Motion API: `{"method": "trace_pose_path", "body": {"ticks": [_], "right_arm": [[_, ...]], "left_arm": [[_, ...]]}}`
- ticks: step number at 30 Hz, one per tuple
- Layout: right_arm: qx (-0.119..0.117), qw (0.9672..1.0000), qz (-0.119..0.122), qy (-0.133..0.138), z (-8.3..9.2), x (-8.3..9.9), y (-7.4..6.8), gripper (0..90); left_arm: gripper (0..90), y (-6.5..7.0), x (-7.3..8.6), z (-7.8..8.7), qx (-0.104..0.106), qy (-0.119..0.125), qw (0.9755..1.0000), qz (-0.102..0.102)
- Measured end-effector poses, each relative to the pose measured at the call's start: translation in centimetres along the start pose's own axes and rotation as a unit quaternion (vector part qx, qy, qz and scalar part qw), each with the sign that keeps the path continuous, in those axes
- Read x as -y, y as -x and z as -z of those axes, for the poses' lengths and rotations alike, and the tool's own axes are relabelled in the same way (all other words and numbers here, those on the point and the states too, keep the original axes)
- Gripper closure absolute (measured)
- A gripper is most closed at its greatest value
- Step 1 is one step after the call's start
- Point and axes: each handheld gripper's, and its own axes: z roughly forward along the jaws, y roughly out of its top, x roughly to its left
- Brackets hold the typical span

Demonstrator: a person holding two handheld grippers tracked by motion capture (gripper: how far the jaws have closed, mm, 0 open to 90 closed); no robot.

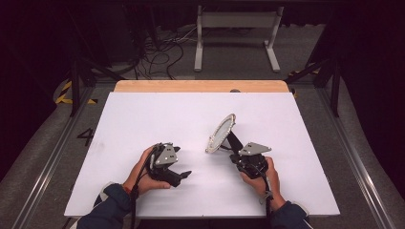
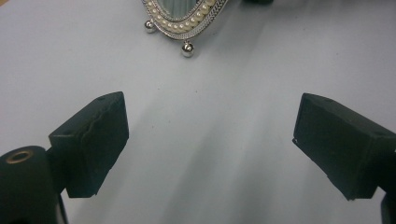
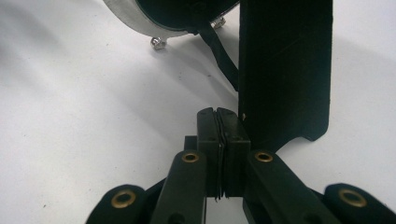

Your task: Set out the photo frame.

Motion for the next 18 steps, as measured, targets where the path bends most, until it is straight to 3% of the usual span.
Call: {"method": "trace_pose_path", "body": {"ticks": [12,18], "right_arm": [[0.011,0.9999,-0.008,0.005,0.1,0.2,1.0,88.7],[0.008,0.9999,-0.011,0.009,0.1,0.2,0.9,81.7]], "left_arm": [[10.4,-0.3,1.3,1.2,-0.002,0.004,1.0,0.009],[10.3,-0.2,1.4,1.1,-0.005,0.002,0.9999,0.009]]}}
